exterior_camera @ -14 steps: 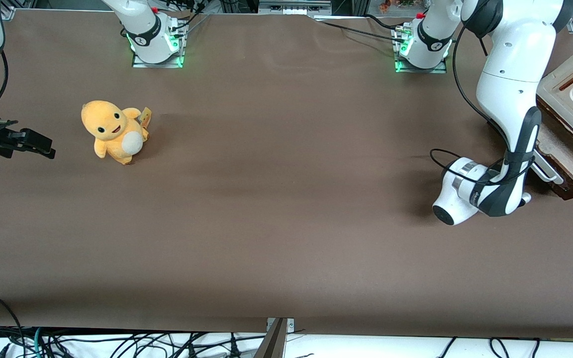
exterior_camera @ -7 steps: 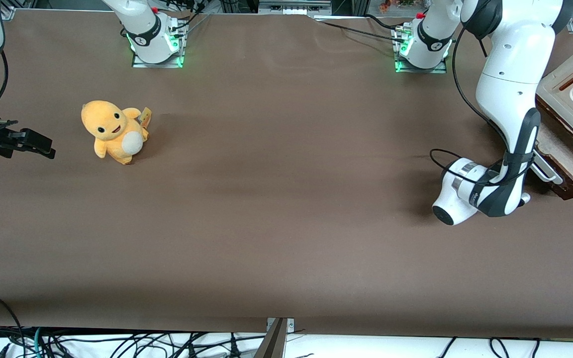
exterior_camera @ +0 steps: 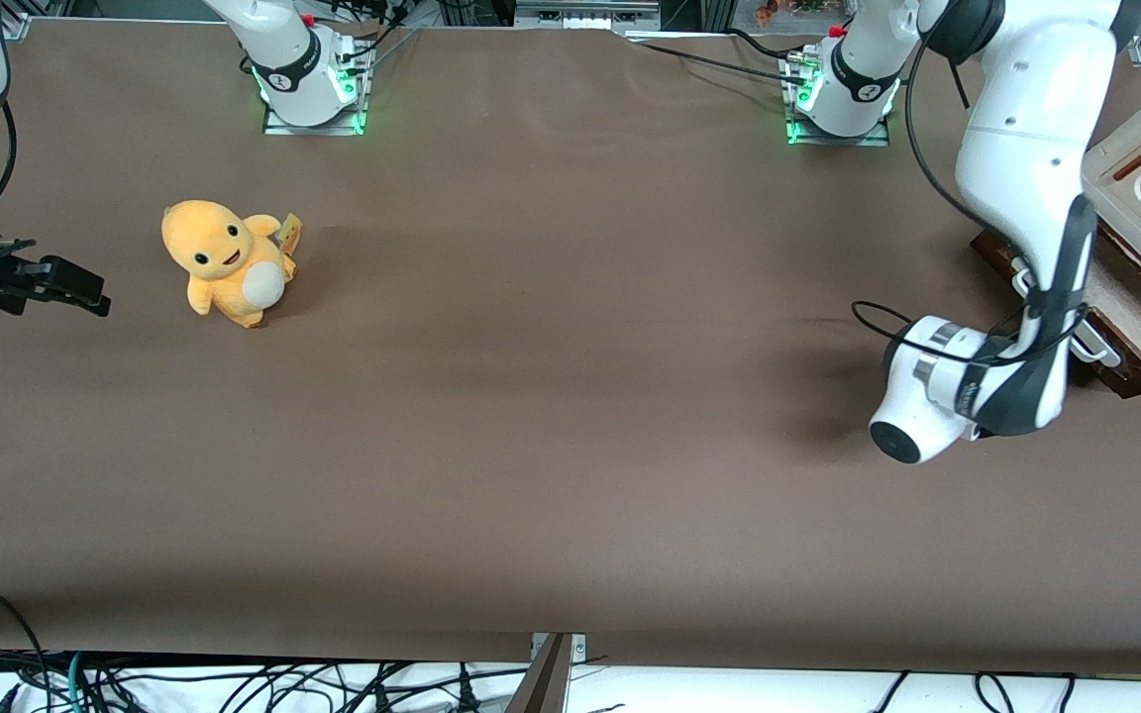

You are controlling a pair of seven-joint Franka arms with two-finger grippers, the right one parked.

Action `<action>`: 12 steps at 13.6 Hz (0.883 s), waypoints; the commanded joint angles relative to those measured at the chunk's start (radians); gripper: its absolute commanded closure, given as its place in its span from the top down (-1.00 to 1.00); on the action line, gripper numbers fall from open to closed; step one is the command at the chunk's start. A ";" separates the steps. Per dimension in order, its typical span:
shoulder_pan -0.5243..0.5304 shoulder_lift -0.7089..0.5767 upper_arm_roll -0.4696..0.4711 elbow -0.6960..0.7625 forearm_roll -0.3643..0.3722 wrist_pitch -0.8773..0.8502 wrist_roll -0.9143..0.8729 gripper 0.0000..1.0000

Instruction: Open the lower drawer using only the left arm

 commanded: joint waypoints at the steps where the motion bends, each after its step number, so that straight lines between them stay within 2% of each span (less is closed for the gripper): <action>1: 0.003 -0.115 -0.039 0.032 -0.098 -0.009 0.089 1.00; 3: 0.008 -0.152 -0.081 0.081 -0.179 -0.009 0.141 1.00; 6: 0.009 -0.213 -0.087 0.156 -0.387 -0.009 0.186 1.00; 9: 0.009 -0.288 -0.093 0.182 -0.525 -0.009 0.276 1.00; 11: 0.012 -0.337 -0.092 0.234 -0.590 -0.009 0.293 1.00; 12: 0.023 -0.368 -0.081 0.234 -0.657 -0.009 0.321 1.00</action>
